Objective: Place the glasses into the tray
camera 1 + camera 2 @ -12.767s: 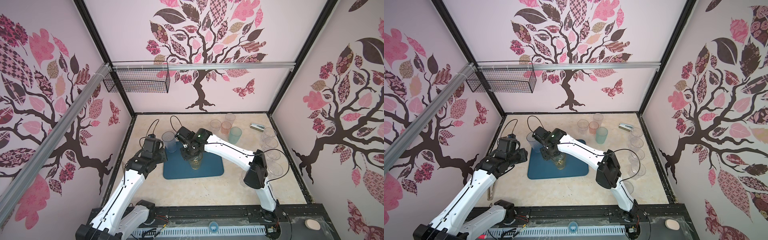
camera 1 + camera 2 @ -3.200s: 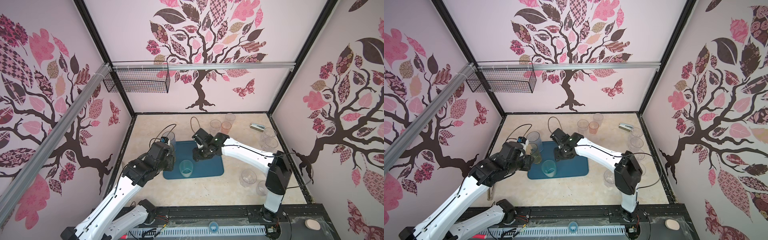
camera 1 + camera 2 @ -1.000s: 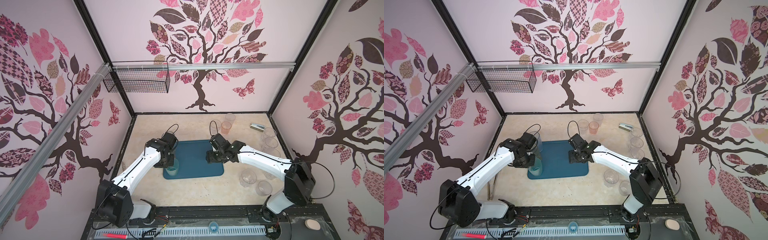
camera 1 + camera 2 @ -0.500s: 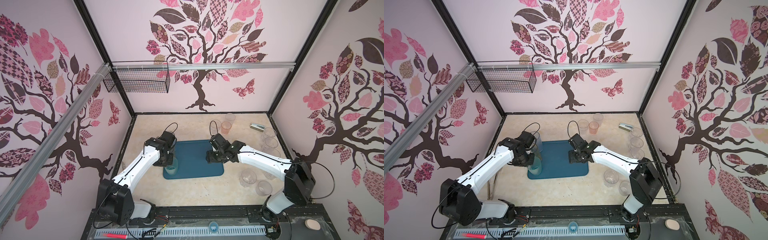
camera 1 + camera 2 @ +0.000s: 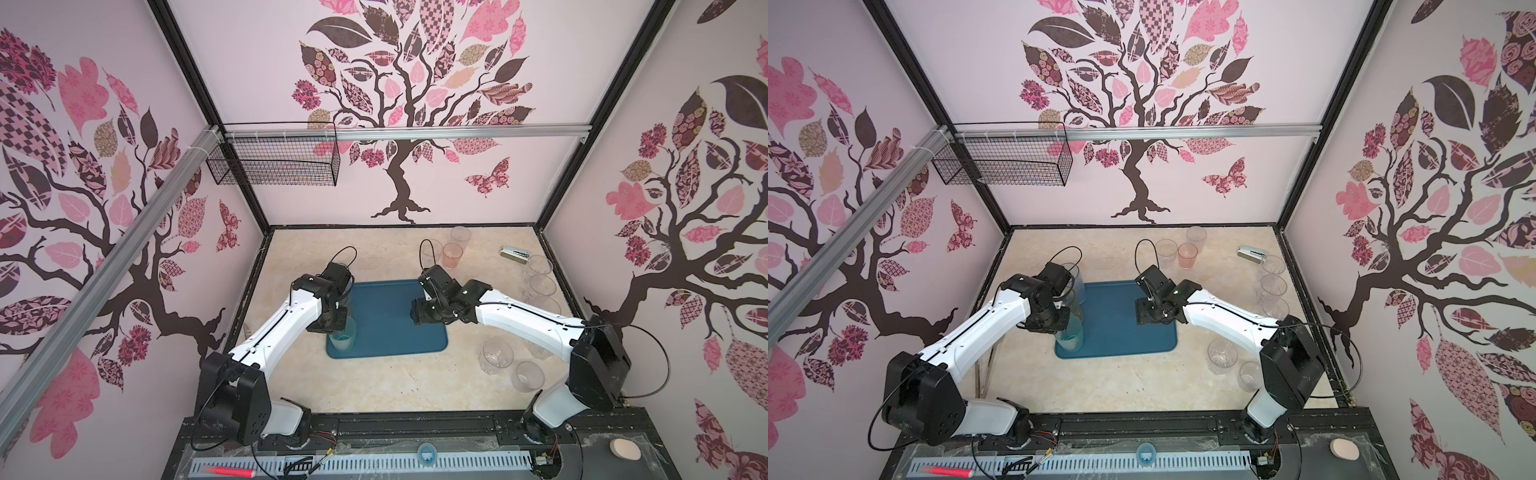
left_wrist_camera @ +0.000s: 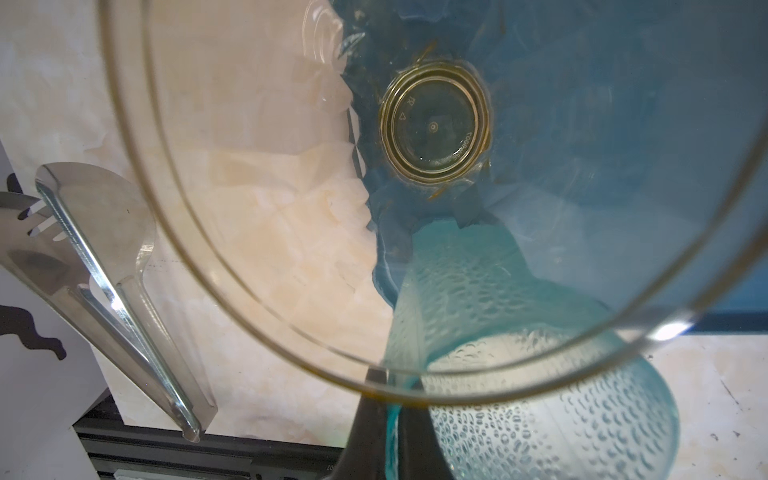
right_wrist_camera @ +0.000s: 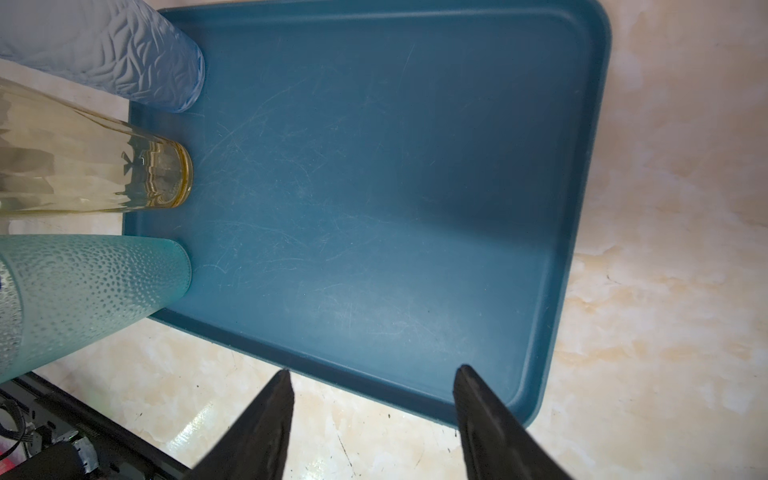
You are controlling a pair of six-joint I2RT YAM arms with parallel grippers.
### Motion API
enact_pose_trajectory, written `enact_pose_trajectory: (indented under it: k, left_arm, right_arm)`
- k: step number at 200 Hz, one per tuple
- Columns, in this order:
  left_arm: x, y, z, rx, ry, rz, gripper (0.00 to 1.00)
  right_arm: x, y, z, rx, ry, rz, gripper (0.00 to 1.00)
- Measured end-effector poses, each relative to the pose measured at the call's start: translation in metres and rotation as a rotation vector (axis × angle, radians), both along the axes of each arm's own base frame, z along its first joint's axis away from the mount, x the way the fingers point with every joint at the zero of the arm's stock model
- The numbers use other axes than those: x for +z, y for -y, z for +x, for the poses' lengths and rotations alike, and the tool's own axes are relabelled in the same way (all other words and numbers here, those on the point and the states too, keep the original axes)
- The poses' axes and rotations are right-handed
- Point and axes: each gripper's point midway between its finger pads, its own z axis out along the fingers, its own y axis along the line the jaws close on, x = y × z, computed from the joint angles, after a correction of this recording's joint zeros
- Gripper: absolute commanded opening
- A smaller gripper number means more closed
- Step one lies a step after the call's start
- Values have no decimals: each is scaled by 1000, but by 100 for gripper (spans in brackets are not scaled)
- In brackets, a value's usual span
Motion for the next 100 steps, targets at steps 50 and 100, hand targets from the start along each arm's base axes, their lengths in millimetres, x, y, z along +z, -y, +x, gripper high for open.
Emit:
enact_pose_trajectory:
  k: [50,100]
  left_arm:
    - [0,0,1,-12,-3,-4,5]
    - [0,-1,1,-14,-3,-2,18]
  right_arm:
    - [3,-1,1,-2,3,7,65]
    - [7,-2,2,-2,6,11,65]
